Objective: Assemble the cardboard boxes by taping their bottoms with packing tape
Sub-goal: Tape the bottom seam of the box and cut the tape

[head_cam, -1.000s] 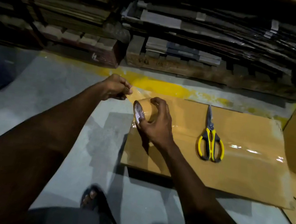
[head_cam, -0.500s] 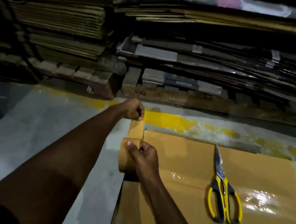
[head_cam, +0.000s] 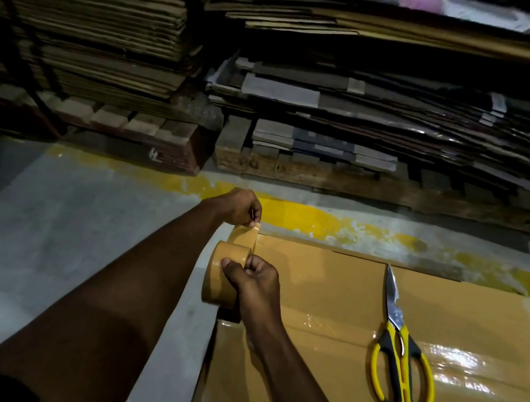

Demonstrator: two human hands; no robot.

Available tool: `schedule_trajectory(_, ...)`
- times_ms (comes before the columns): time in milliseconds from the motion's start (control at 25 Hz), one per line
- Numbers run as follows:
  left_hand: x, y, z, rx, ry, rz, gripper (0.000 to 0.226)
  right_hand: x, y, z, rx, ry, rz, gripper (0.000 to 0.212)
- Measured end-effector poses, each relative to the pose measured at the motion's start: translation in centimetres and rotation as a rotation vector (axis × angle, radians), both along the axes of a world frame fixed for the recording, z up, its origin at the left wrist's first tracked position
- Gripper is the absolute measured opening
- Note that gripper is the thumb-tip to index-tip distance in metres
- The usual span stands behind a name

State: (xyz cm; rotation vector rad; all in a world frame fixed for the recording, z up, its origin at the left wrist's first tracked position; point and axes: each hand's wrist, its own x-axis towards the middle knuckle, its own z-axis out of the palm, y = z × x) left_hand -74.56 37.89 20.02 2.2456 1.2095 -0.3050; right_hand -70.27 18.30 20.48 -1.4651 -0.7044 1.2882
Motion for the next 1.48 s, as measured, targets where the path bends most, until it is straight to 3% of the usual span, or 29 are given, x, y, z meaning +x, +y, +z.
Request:
schedule_trajectory(320, -0.4, -0.5, -0.2, -0.030, 0.136, -0.051, 0.023, -0.5, -0.1, -0.3, -0.023, -0.042, -0.036, 0.071)
schedule_trajectory(400, -0.3, -0.4, -0.1, 0.024, 0.113, -0.015, 0.027, -0.8, -0.2, -0.4, -0.026, -0.017, -0.048, 0.064)
schedule_trajectory(520, -0.2, -1.2, 0.1, 0.075, -0.015, -0.012, 0.005, -1.2, -0.2, -0.8, -0.020, -0.006, -0.082, 0.064)
schedule_trajectory(680, -1.2, -1.9, 0.9, -0.037, -0.142, 0.093, 0.009, -1.9, -0.2, -1.2, -0.028, -0.048, -0.105, 0.071)
schedule_trajectory(840, -2.2, -2.7, 1.0, -0.004, -0.122, 0.050, 0.014, -2.0, -0.8, -0.3, 0.010, -0.066, -0.114, 0.072)
schedule_trajectory(1240, -2.3, -3.3, 0.0, 0.059, -0.139, 0.111, 0.016, -1.2, -2.7, -0.1, 0.026, -0.120, 0.035, 0.057)
schedule_trajectory(1480, -2.4, -3.2, -0.5, 0.110, -0.110, 0.140, 0.008, -1.7, -5.5, 0.3, -0.006, 0.052, 0.090, 0.039)
